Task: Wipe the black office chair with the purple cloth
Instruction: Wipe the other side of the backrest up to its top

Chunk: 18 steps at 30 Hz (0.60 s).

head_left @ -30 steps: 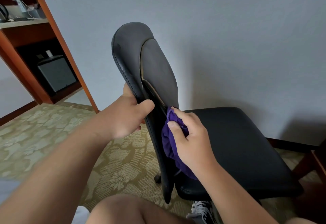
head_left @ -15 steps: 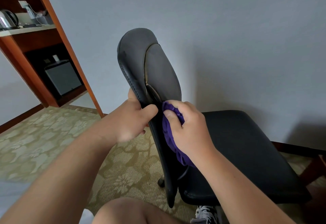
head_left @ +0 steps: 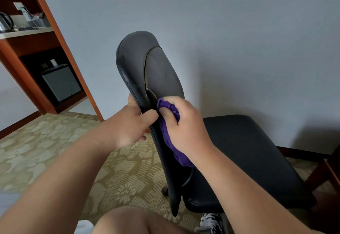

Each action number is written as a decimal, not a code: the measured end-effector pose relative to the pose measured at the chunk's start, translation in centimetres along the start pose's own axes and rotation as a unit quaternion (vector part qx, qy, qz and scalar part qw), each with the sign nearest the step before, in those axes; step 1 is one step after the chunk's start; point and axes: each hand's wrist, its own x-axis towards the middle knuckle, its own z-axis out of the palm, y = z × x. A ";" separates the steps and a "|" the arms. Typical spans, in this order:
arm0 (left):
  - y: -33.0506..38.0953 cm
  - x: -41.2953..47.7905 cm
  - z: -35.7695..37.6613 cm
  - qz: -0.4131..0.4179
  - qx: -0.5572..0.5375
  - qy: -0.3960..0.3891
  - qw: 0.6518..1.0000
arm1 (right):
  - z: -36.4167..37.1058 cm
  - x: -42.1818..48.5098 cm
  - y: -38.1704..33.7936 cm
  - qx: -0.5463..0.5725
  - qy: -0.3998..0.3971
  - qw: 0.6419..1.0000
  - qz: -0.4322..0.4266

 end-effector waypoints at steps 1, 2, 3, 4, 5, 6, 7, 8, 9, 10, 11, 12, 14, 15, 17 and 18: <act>0.0 0.0 0.0 -0.003 0.003 0.001 1.000 | -0.1 -0.5 0.4 0.001 -0.001 1.000 0.007; -0.1 0.0 0.0 -0.004 0.008 0.005 1.000 | -0.3 -1.0 0.8 -0.003 -0.005 1.000 0.018; -0.1 0.0 0.0 -0.003 0.015 0.009 1.000 | -0.4 -1.5 1.1 -0.010 -0.011 0.999 0.030; -0.1 -0.1 0.0 -0.006 0.022 0.011 1.000 | -0.5 -1.9 1.4 -0.014 -0.016 0.999 0.044; 0.0 -0.1 0.0 -0.009 0.028 0.012 0.999 | -0.5 -2.1 1.5 -0.015 -0.019 0.998 0.053; 0.1 -0.1 -0.1 -0.012 0.032 0.009 0.999 | -0.4 -2.0 1.4 -0.012 -0.017 0.998 0.056; 0.2 -0.1 -0.1 -0.012 0.032 0.005 0.999 | -0.3 -1.7 1.1 -0.007 -0.010 0.999 0.052; 0.3 -0.1 -0.1 -0.009 0.031 0.003 0.999 | -0.1 -1.2 0.6 0.001 0.000 0.999 0.043; 0.4 -0.1 0.0 -0.004 0.028 0.003 1.000 | 0.1 -0.5 -0.1 0.010 0.011 0.999 0.031; 0.4 0.0 0.1 0.002 0.026 0.004 1.000 | 0.3 0.3 -0.8 0.021 0.020 0.999 0.019; 0.4 0.1 0.1 0.010 0.027 0.005 1.000 | 0.5 1.1 -1.6 0.030 0.023 0.999 0.012; 0.3 0.1 0.1 0.017 0.027 0.004 0.999 | 0.6 1.8 -2.4 0.038 0.021 0.999 0.009; 0.2 0.0 0.0 0.025 0.031 -0.003 0.999 | 0.6 2.7 -3.1 0.046 0.008 0.999 0.004; 0.2 0.0 -0.1 0.021 0.031 -0.007 0.999 | 0.6 2.8 -3.0 0.045 0.002 0.999 -0.001; 0.4 -0.2 -0.2 0.012 0.030 -0.013 0.999 | 0.3 2.4 -2.3 0.038 -0.008 0.999 -0.009; 0.3 -0.2 -0.2 0.014 0.028 -0.012 0.999 | 0.1 2.1 -1.8 0.035 -0.012 0.999 -0.011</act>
